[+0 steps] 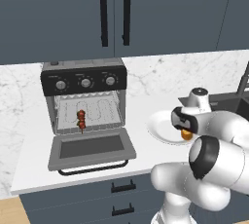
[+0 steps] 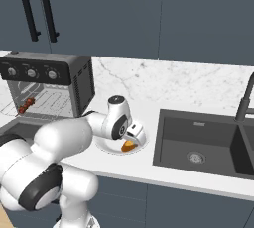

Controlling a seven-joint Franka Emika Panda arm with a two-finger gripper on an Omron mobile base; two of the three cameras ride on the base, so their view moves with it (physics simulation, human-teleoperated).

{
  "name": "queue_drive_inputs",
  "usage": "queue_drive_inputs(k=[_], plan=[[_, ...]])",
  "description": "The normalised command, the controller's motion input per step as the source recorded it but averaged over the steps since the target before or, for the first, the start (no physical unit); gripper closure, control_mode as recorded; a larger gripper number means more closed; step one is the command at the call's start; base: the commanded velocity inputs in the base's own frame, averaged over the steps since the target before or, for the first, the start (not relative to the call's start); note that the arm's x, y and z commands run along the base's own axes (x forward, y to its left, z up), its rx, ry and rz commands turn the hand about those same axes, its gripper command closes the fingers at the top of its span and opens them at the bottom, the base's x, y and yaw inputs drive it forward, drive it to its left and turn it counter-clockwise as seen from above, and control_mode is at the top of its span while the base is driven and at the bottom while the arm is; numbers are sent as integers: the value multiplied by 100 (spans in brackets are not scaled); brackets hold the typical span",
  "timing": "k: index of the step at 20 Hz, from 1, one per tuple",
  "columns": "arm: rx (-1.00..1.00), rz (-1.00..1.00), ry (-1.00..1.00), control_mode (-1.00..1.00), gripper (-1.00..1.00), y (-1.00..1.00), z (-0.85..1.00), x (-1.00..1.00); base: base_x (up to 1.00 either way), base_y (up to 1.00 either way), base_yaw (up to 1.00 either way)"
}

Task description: Pick up the kebab skewer and baguette bread, and place them inside the toaster oven. Close the toaster oven door and start by setting the timer.

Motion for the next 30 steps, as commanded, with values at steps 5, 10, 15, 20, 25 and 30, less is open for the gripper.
queue_drive_inputs(k=[5,10,15,20,25,30], plan=[[-2,0,2,-100,-100,0,-20,9,0,0,0],[-1,0,0,-100,-100,0,-15,3,0,0,0],[0,1,0,-100,-100,0,-15,12,0,0,0],[-2,3,0,-100,-100,0,-9,22,0,0,0],[-4,3,0,-100,-100,0,-6,24,0,0,0],[-4,2,0,-100,-100,0,-16,8,0,0,0]])
